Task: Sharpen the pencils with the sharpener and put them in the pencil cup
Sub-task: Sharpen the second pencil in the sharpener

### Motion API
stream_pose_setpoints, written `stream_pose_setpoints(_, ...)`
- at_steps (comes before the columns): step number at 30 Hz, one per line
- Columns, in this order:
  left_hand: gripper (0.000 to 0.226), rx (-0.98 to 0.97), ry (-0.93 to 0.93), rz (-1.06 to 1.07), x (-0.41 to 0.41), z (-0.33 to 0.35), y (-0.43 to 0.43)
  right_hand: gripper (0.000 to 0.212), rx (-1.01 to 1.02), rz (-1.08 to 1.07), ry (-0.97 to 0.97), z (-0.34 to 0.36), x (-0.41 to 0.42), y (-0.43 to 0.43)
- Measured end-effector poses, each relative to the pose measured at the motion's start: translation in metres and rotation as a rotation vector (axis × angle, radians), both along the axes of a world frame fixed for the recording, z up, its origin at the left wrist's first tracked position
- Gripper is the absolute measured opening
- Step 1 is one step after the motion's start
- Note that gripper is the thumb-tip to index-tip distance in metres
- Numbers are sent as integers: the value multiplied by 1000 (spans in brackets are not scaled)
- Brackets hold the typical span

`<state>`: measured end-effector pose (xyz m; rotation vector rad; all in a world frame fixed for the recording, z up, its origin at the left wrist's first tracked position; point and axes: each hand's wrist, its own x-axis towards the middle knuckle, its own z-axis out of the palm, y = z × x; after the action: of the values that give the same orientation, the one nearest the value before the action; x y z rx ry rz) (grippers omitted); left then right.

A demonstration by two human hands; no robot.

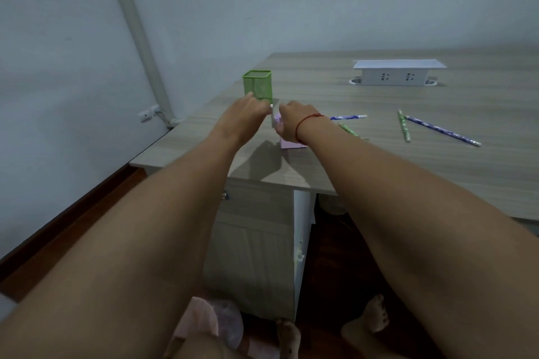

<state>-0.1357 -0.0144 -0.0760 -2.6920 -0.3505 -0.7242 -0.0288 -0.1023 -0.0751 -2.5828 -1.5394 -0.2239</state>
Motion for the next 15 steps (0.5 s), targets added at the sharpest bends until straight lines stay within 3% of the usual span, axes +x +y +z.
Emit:
stream_pose_setpoints(6,28,-59,0,56,-3,-28,0,44,-7,0,-5,2,-2,-1)
stream_pose_setpoints(15,22,-141,211,186,1,-59,-9,41,-28,71,-8,6,2,-7)
